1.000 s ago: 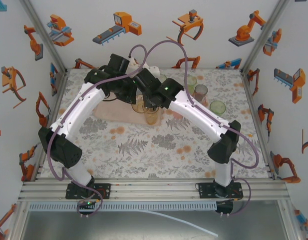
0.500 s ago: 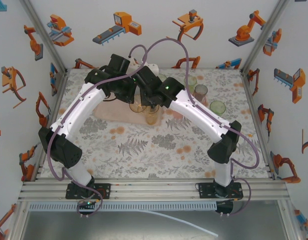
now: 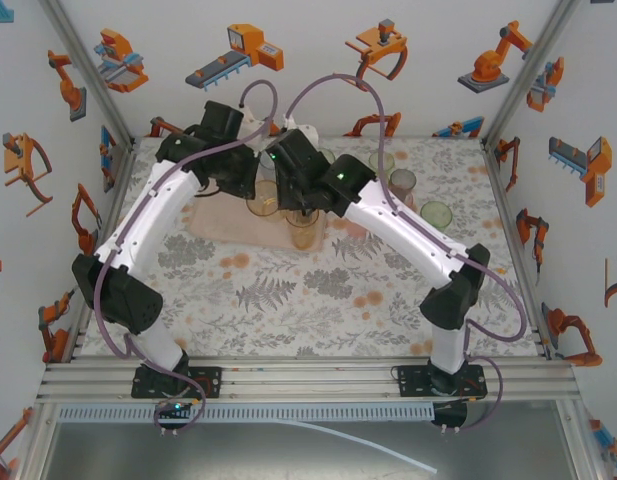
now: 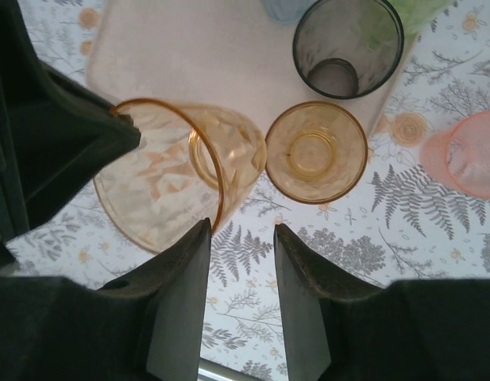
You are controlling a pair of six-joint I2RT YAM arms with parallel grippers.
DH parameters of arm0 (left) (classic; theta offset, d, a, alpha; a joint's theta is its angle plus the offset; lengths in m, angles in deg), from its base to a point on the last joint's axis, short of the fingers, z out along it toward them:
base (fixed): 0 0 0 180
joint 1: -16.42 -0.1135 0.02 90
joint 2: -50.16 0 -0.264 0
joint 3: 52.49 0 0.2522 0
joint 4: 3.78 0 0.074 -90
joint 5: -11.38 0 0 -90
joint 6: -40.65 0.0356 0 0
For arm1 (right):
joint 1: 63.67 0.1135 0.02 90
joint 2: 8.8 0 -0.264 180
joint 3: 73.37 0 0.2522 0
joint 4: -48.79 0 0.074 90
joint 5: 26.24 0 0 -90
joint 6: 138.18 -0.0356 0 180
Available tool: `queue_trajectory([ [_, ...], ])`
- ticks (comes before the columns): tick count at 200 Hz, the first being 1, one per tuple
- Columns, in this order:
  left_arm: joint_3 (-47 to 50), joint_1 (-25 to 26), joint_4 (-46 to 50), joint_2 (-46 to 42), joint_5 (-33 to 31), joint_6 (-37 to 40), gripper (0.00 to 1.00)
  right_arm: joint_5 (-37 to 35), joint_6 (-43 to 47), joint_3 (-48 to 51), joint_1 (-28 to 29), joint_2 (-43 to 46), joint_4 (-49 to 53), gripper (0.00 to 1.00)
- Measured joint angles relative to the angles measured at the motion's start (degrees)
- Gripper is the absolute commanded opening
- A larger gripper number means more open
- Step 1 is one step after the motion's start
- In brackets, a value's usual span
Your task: Place the glasses into the tray
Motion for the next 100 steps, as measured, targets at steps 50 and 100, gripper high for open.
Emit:
queue_trajectory([
  [50, -5.2, -4.9, -0.2, 3.6, -1.8, 0.9, 0.00, 0.2, 0.4, 3.7, -0.1, 5.4, 0.6, 0.39],
  [100, -9.3, -5.7, -0.7, 13.5, -2.0, 2.0, 0.00, -2.5, 0.1, 13.4, -4.2, 16.6, 2.1, 0.40],
])
